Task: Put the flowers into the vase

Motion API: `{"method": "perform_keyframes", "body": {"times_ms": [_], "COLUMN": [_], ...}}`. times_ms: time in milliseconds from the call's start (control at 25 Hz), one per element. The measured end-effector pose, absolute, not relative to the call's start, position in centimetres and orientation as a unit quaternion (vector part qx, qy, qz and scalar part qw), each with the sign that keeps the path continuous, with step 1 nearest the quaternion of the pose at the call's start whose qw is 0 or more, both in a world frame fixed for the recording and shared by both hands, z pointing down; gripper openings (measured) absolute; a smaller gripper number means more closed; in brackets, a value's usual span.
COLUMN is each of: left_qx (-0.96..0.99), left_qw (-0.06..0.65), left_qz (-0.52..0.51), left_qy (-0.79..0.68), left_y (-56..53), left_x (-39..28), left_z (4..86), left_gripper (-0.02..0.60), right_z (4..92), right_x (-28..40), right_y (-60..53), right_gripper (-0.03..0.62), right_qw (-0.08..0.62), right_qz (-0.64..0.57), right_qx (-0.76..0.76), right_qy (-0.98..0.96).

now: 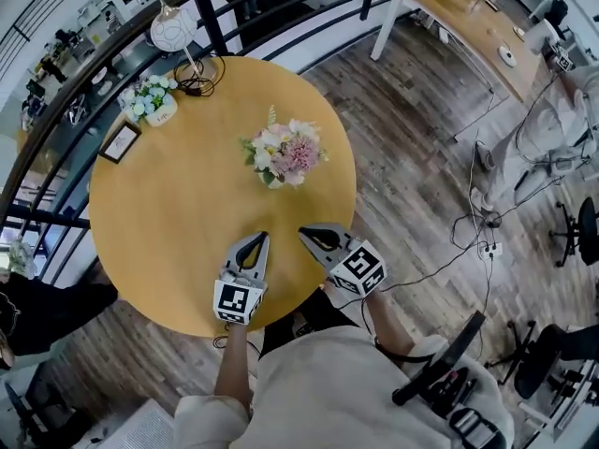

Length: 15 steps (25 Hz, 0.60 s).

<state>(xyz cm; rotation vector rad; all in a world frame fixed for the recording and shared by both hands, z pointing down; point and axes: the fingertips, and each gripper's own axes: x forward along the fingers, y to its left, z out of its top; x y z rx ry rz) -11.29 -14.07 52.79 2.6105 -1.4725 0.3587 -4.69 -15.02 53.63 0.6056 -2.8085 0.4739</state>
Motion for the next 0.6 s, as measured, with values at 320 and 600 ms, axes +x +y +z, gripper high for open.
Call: {"method": "perform_keyframes", "body": {"times_ms": [320, 600], "left_qx": [0.874, 0.868], "left_qw": [0.056, 0.038], "left_qz": [0.111, 0.095], "left_qy": [-0.471, -0.487], "left_y": [-7.9, 0.7], "left_x": [-8.1, -8.2], "left_z": [49.8, 49.1], "left_gripper": [0.006, 0.006], "right_z": [49.2, 48.2], "right_x": [-4.5, -5.4], "right_y": [-9.1, -0.9], "right_gripper": [0.008, 0.008], "right_qw": [0.090, 0.093], "right_qz": [0.128, 0.098], "right_qx": [0.190, 0.185], "right_qy": [-0.969, -0.974]}}
